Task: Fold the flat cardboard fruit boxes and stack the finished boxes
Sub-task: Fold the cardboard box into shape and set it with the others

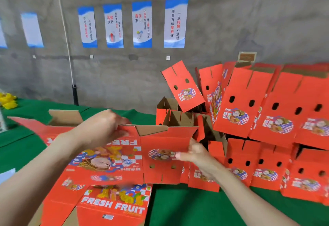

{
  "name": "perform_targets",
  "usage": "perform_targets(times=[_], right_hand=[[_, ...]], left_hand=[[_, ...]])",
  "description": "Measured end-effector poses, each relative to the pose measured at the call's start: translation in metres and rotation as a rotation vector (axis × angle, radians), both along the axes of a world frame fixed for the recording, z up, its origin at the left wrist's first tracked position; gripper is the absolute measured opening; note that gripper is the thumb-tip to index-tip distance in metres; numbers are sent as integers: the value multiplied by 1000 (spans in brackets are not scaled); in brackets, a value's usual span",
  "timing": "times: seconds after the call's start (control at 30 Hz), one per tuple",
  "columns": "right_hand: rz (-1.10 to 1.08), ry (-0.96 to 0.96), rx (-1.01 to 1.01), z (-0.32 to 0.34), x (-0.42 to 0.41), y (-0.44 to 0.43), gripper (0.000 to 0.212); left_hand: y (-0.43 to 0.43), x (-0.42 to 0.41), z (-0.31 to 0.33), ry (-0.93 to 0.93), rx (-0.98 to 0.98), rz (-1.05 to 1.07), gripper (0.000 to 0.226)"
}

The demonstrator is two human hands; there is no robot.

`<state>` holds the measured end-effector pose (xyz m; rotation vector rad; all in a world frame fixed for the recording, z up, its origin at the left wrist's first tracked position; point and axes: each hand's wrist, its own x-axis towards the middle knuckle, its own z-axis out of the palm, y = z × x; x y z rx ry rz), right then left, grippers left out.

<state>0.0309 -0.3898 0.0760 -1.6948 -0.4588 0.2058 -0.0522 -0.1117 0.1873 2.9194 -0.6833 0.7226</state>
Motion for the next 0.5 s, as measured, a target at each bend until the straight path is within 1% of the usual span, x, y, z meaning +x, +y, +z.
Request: perform_targets(times=[0.03, 0.07, 0.1, 0.13, 0.17, 0.23, 0.27, 0.3, 0.33, 0.4, 0.43, 0.5], right_hand=[[-29, -8, 56, 4, -6, -12, 27], [-104, -23, 122, 6, -8, -25, 17], [-181, -39, 198, 9, -12, -40, 11], [-247, -65, 273, 8, -12, -57, 12], [-297, -81, 346, 12, -15, -73, 15], [-390, -111, 420, 13, -23, -107, 20], [-422, -113, 441, 10, -27, -126, 30], [-454, -92, 462, 5, -31, -144, 43], [-486, -81, 467, -1, -35, -163, 48], [-522, -67, 470, -12, -46, -202, 61], [-537, -53, 487, -15, -51, -219, 68], [-590, -29, 519, -17, -68, -249, 71]], left_hand=[[-15, 1, 6, 14, -19, -41, 8], [-31, 2, 11, 7, -50, -96, 9], [-49, 3, 14, -14, -85, -146, 10], [-65, 4, 15, -42, -118, -174, 14], [-81, 7, 15, -72, -142, -170, 23], [-104, 13, 11, -154, -204, -132, 44], [-114, 17, 8, -184, -220, -121, 53], [-120, 20, 4, -218, -193, -106, 60], [-127, 21, -1, -272, -126, -90, 67], [-137, 24, -12, -396, -24, -72, 78], [-141, 26, -18, -450, -33, -63, 82], [-142, 34, -31, -495, -124, -8, 88]])
